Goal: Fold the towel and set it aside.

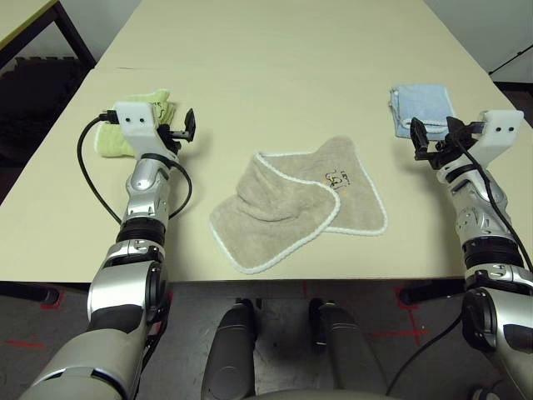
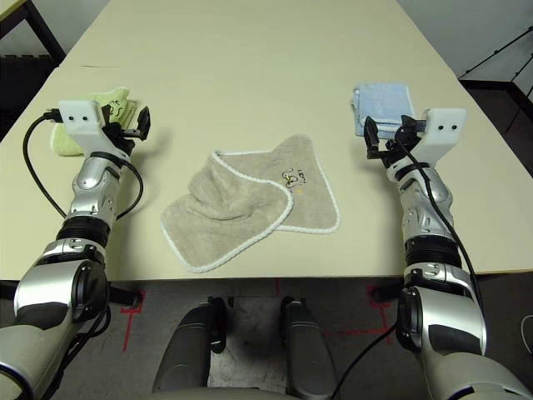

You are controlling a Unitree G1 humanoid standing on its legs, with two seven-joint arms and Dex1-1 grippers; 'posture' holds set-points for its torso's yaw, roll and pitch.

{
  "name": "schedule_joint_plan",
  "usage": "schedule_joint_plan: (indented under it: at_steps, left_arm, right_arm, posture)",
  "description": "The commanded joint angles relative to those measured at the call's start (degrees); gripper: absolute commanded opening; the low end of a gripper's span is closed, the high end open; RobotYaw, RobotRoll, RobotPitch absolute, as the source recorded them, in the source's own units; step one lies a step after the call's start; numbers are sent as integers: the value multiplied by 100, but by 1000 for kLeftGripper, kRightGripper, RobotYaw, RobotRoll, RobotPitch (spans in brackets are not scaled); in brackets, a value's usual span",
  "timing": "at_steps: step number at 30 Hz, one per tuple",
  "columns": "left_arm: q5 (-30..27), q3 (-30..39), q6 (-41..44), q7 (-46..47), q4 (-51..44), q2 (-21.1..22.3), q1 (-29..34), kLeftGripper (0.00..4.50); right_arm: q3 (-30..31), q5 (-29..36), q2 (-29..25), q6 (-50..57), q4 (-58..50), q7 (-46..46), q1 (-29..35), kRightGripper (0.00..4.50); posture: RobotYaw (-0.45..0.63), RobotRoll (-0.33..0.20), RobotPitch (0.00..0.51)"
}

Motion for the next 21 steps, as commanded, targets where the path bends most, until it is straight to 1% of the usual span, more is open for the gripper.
schedule_joint_plan:
  at_steps: [1, 8, 14, 21]
  left_arm:
    - [-18, 20, 99, -29, 112, -14, 99, 4476]
    - [-12, 15, 163, -58, 154, -52, 39, 4476]
    - [-33, 42, 210, -138, 195, 17, -24, 4476]
    - [-267, 91, 638, -870, -28, 234, -6, 4476]
  right_arm:
    - [-24, 34, -48, 78, -212, -23, 107, 4500]
    - [-21, 45, 4, 123, -363, -53, 168, 4500]
    - [69, 22, 78, 152, -328, 40, 59, 4500]
    - [323, -70, -17, 287, -61, 545, -84, 4500]
  posture:
    - [-31, 0, 119]
    - [-33, 0, 119]
    - [-20, 0, 114]
    - [23, 0, 117]
